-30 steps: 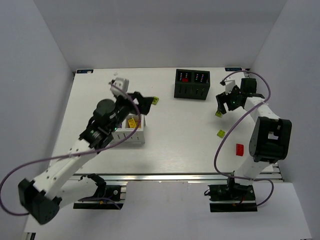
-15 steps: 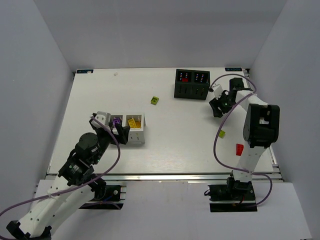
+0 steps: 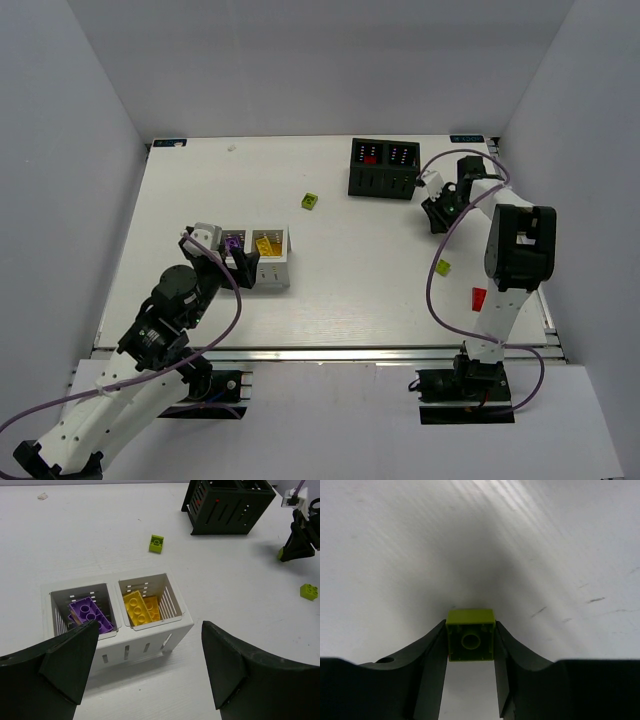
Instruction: Sort the legos into containers by color
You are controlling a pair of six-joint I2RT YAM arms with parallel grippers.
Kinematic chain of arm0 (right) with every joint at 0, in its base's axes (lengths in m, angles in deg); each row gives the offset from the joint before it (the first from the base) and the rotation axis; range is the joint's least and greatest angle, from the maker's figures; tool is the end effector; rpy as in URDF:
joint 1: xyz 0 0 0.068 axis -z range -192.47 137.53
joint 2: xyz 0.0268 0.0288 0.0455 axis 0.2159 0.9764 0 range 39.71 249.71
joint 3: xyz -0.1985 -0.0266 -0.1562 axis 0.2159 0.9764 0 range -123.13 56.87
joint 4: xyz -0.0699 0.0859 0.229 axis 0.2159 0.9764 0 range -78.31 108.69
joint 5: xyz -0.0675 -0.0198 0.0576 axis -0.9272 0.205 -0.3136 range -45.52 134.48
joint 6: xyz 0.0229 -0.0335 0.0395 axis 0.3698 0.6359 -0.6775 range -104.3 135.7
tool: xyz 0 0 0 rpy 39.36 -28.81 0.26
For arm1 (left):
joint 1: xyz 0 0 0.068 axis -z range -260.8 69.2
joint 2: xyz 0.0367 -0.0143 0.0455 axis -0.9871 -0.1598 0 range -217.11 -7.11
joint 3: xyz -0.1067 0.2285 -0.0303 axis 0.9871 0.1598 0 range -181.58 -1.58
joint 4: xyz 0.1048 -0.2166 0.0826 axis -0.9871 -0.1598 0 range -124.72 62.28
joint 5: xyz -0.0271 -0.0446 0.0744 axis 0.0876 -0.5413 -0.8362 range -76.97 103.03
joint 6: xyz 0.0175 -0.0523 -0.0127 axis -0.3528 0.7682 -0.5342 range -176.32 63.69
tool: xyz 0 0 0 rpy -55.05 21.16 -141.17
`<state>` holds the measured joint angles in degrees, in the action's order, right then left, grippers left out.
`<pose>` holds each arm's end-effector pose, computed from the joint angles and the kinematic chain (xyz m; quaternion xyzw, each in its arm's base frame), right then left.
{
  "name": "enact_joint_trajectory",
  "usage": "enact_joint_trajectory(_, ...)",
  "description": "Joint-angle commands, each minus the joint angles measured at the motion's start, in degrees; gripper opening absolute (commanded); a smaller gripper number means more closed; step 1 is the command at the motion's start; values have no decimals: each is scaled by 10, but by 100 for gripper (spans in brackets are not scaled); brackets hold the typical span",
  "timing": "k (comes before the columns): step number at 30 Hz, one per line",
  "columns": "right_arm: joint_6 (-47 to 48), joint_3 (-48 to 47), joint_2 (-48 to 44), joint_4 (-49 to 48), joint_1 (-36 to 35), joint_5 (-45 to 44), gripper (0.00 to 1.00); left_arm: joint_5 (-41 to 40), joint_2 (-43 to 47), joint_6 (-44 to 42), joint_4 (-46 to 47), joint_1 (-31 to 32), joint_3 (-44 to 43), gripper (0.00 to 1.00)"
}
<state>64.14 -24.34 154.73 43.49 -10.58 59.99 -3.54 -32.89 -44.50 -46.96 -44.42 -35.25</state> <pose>0.4005 -0.0027 0.1506 -0.4089 0.8784 0.0303 0.2456 0.1166 -0.0718 0.2898 0.0737 0.7674 -0.1543 0.6180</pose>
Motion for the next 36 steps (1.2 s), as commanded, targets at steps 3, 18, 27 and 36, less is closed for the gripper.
enact_joint_trajectory(3, -3, -59, -88, 92, -2, 133, 0, 31, -7, -1, 34, -1, 8, 93)
enact_joint_trajectory(18, -287, -317, 5, -53, -60, 167, 0, 106, -525, 46, 33, -1, -328, 98)
enact_joint_trajectory(27, -326, -337, 73, -117, -77, 110, 17, 16, -711, -22, 53, 2, -467, 98)
enact_joint_trajectory(36, -314, -323, 71, -114, -78, 88, 71, 15, -806, -65, 95, 2, -508, 98)
